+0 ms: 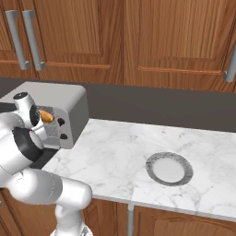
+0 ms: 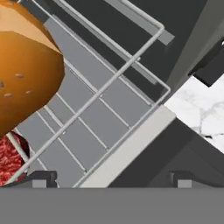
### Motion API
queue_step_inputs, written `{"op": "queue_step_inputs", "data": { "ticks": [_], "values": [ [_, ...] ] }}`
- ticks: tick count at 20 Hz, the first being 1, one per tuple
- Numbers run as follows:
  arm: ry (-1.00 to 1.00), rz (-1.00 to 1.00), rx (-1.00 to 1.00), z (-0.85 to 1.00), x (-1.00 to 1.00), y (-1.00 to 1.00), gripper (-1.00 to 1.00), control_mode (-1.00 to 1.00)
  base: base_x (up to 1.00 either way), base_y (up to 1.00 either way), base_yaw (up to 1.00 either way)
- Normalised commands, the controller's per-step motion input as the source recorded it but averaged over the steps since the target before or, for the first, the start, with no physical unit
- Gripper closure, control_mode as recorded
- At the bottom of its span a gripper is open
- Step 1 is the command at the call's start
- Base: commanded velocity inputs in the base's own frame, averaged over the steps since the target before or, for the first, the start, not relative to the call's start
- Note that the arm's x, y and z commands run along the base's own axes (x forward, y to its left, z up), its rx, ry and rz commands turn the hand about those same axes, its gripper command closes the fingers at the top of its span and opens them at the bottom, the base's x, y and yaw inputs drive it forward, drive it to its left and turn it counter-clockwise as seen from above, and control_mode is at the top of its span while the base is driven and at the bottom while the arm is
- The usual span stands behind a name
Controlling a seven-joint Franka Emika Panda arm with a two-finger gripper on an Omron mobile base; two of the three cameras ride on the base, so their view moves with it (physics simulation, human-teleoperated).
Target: Open the toaster oven door. Place the hotdog bun on the top rack in the toaster oven and place the steak on the bottom rack.
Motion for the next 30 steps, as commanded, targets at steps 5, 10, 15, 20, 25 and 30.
{"op": "queue_step_inputs", "data": {
  "ticks": [5, 10, 15, 20, 25, 30],
  "values": [
    [-0.09, -0.20, 0.00, -0.01, 0.31, 0.01, -1.00, -1.00, 0.00, 0.00, 0.00],
    [-0.14, -0.17, 0.00, 0.00, 0.12, 0.02, -1.00, -1.00, 0.00, 0.00, 0.00],
    [-0.02, -0.16, 0.00, 0.03, -0.10, 0.00, -1.00, -1.00, 0.00, 0.00, 0.00],
    [0.01, -0.13, 0.02, 0.27, -0.43, 0.00, -1.00, -1.00, 0.00, 0.00, 0.00],
    [0.03, -0.02, 0.02, 0.34, -0.53, 0.00, -1.00, -1.00, 0.00, 0.00, 0.00],
    [0.01, 0.03, 0.00, 0.26, -0.61, -0.14, -1.00, -1.00, 0.00, 0.00, 0.00]
  ]
}}
